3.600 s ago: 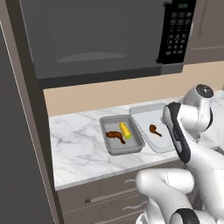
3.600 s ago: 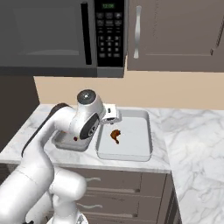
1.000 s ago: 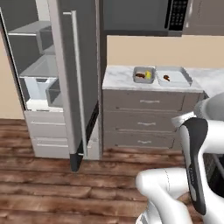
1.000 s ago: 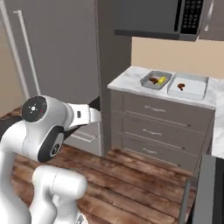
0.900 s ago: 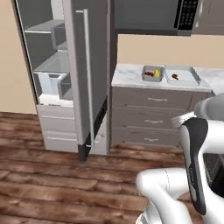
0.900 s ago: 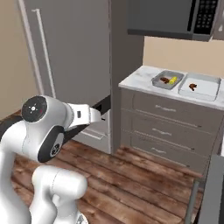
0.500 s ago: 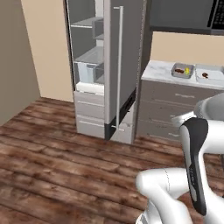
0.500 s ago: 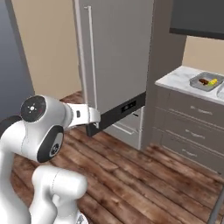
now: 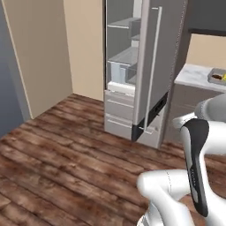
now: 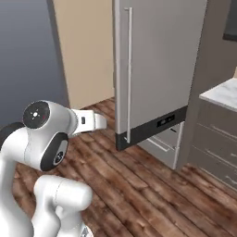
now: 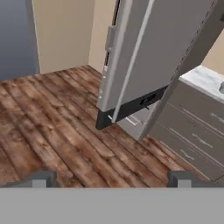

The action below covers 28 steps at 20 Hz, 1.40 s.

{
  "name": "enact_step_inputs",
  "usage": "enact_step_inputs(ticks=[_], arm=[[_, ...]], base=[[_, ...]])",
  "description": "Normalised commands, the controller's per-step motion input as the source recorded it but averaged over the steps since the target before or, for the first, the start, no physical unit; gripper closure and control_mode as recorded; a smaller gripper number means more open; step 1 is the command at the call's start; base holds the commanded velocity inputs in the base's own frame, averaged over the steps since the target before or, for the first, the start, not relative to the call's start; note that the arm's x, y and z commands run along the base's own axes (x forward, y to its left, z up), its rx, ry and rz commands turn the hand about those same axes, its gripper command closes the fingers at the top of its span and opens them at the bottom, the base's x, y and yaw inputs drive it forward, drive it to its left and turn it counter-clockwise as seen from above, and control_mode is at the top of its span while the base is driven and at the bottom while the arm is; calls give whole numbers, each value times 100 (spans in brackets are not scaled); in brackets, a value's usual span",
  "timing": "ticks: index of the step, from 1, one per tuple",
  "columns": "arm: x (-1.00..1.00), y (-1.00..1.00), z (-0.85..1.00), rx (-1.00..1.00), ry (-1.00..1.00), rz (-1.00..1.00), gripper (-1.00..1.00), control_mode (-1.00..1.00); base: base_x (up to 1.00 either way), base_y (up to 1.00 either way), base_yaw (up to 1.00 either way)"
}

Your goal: Place one corn and one chicken drumstick in each tupperware on the nearby counter, to pack two identical lunches.

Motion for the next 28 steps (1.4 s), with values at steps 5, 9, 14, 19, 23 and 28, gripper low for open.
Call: enact_step_inputs(ticks=[5,9,14,19,23,28], arm=[[0,0,0,0,0,0,-100,100],[0,0,0,0,0,0,-100,100],[0,0,0,0,0,0,-100,100],[0,0,0,0,0,0,-100,100],[0,0,0,0,0,0,-100,100],[0,0,0,0,0,0,-100,100]], base=[[-56,77,45],[-46,97,45],[-32,100,40],[48,27,15],[100,0,-2],[100,0,-15]])
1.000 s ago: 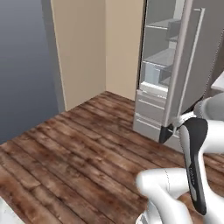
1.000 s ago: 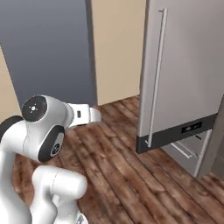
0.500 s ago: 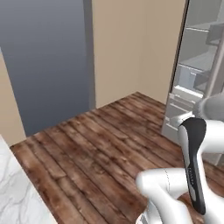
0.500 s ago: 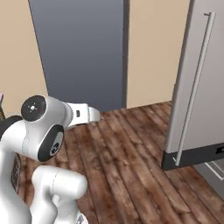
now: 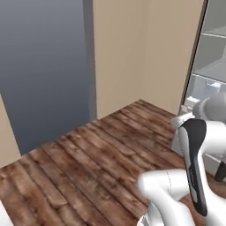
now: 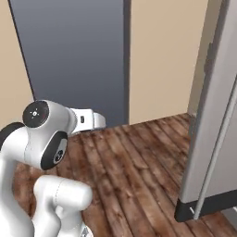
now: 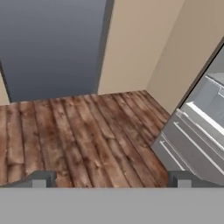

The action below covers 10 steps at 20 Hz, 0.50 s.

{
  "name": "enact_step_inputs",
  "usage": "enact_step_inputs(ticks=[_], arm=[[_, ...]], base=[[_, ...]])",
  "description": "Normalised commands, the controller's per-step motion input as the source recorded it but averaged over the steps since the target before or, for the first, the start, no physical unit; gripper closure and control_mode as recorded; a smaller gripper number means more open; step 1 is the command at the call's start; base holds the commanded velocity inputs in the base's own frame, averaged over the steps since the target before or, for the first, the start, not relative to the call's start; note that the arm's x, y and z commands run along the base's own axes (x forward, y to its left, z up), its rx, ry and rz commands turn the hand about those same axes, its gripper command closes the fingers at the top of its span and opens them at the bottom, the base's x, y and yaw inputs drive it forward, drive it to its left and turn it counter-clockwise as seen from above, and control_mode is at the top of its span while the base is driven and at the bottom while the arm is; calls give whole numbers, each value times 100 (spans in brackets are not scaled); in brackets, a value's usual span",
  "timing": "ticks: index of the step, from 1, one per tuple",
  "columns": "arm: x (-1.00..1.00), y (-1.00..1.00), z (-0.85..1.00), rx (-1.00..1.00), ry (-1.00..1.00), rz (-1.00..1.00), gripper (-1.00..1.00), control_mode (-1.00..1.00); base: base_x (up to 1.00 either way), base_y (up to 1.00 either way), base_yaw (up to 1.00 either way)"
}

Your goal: Place one corn and one chicken drumstick in each tupperware on the nearby counter, to pack two identical lunches.

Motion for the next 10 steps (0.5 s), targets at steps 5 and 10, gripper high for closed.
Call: enact_step_inputs(ticks=[5,10], arm=[[0,0,0,0,0,0,-100,100],[0,0,0,0,0,0,-100,100]], base=[[100,0,-30],[94,-3,-42]])
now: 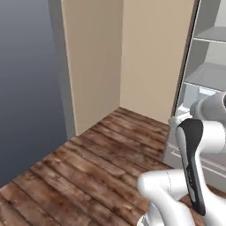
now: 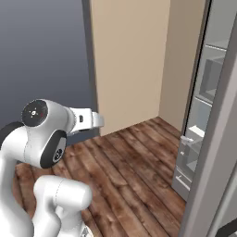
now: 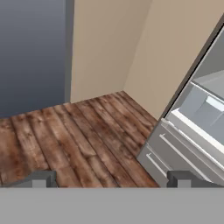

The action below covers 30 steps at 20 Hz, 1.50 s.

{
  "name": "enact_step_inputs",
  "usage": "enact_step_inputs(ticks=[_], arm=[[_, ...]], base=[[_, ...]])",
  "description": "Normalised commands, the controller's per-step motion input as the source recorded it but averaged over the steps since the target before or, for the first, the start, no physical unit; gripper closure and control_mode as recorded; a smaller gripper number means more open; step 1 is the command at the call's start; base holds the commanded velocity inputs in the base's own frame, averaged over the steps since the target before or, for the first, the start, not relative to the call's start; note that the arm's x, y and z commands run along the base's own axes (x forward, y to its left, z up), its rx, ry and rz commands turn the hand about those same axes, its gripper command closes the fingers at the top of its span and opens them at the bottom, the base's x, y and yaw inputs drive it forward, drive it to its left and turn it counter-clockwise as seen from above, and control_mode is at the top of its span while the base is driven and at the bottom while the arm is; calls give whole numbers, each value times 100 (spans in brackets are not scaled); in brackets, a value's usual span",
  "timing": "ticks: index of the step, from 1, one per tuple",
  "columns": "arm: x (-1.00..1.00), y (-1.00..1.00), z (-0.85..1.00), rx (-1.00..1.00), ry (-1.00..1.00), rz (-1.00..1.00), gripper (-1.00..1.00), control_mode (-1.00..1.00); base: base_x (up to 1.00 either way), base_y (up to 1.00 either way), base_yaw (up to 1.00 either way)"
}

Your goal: Place one corn and one chicken drumstick in each tupperware on the nearby counter, to pack two identical lunches.

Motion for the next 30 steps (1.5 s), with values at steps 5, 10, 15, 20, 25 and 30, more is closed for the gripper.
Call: enact_step_inputs(ticks=[5,10,15,20,25,30], arm=[[0,0,0,0,0,0,-100,100],[0,0,0,0,0,0,-100,100],[0,0,0,0,0,0,-100,100],[0,0,0,0,0,0,-100,100],[0,0,0,0,0,0,-100,100],[0,0,0,0,0,0,-100,100]], base=[[62,-17,-52],[45,-5,-57],[79,78,-38],[69,89,-35],[14,19,-37],[7,0,-45]])
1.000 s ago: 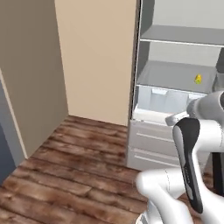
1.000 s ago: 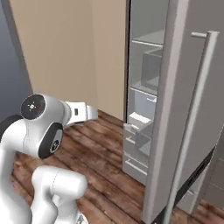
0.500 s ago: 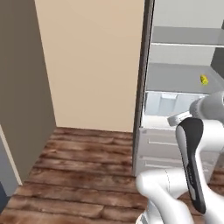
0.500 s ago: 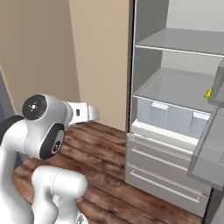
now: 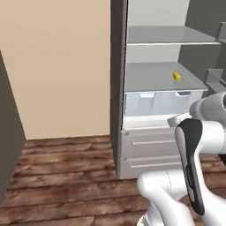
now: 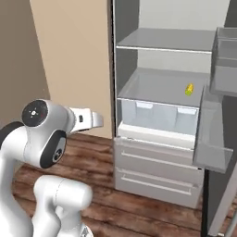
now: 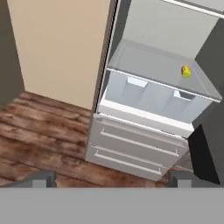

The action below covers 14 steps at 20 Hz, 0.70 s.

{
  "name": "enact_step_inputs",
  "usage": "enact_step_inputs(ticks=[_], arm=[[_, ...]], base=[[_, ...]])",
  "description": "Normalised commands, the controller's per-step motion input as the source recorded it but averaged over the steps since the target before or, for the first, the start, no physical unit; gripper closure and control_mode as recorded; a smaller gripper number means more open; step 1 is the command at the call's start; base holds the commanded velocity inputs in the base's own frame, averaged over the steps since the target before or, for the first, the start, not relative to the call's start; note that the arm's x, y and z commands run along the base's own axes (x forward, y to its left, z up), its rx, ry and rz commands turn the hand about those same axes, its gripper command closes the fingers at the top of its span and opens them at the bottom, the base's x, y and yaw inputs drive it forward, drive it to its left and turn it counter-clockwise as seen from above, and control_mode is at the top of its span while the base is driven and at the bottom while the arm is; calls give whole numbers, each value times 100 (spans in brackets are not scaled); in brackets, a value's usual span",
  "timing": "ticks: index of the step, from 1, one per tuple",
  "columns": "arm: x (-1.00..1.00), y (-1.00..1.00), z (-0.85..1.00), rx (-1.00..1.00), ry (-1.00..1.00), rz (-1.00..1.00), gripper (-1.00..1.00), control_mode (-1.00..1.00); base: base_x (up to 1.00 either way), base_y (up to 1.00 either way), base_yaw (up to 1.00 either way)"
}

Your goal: Place one corn and one chicken drumstick in each tupperware on the nearby counter, to pack two identical lunches.

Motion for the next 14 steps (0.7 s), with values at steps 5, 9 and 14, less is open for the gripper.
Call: enact_step_inputs(ticks=[5,9,14], arm=[[0,0,0,0,0,0,-100,100],[0,0,0,0,0,0,-100,100],[0,0,0,0,0,0,-100,100]], base=[[13,0,-45],[21,0,-44],[39,11,-31]])
